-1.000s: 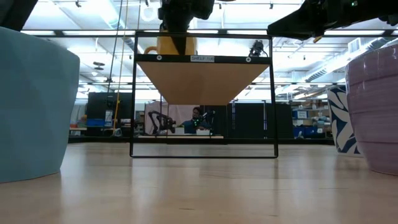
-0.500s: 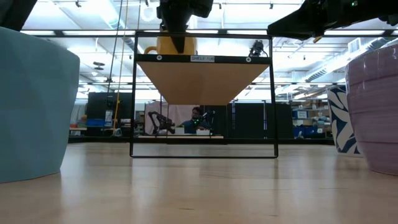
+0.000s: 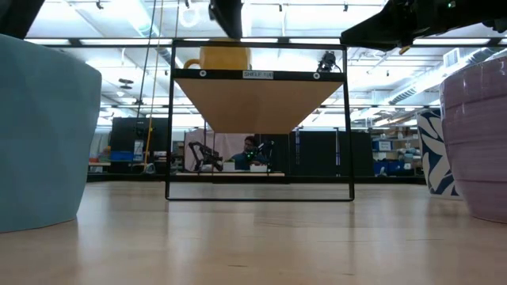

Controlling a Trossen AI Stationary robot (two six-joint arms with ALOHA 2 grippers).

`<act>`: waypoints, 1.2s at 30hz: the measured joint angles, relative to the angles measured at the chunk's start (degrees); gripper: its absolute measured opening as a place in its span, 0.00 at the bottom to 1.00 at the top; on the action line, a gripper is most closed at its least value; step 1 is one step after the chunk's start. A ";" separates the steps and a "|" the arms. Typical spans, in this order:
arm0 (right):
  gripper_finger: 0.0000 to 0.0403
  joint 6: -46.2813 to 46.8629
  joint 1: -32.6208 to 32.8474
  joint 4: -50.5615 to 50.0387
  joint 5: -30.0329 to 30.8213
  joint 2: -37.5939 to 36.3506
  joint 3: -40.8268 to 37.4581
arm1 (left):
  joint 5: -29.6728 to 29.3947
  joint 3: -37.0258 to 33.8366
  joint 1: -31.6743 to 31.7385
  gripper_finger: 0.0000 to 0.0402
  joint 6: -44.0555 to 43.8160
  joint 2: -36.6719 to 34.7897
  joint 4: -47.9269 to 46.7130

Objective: Place coffee mugs
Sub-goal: Put the light blue mug on the shelf

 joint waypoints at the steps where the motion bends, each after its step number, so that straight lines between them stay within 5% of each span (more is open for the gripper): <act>1: 0.41 0.00 0.00 0.00 0.00 0.00 0.00 | -0.92 1.10 -0.22 0.31 0.00 -0.04 -0.55; 6: 0.41 0.00 0.00 -0.02 0.00 0.00 0.00 | -4.64 7.40 -1.39 0.31 -0.26 -0.03 -4.57; 10: 0.41 0.00 0.00 -0.12 0.00 0.00 0.00 | -0.99 9.37 -4.00 0.31 0.60 -0.77 -5.24; 15: 0.41 -0.30 0.00 -0.42 0.00 0.00 0.00 | 9.21 5.38 -10.57 0.31 -0.71 -1.60 -5.57; 20: 0.41 -0.59 0.01 -0.44 0.00 0.00 0.00 | 13.34 -1.83 -19.43 0.31 -2.21 -1.51 -2.51; 30: 0.41 -0.55 0.02 0.02 0.02 0.00 0.00 | 13.19 -13.74 -33.74 0.31 -12.40 -1.49 0.49; 36: 0.41 -0.22 0.01 1.14 0.02 0.00 0.00 | 7.25 -21.52 -42.55 0.31 -1.27 -1.46 6.76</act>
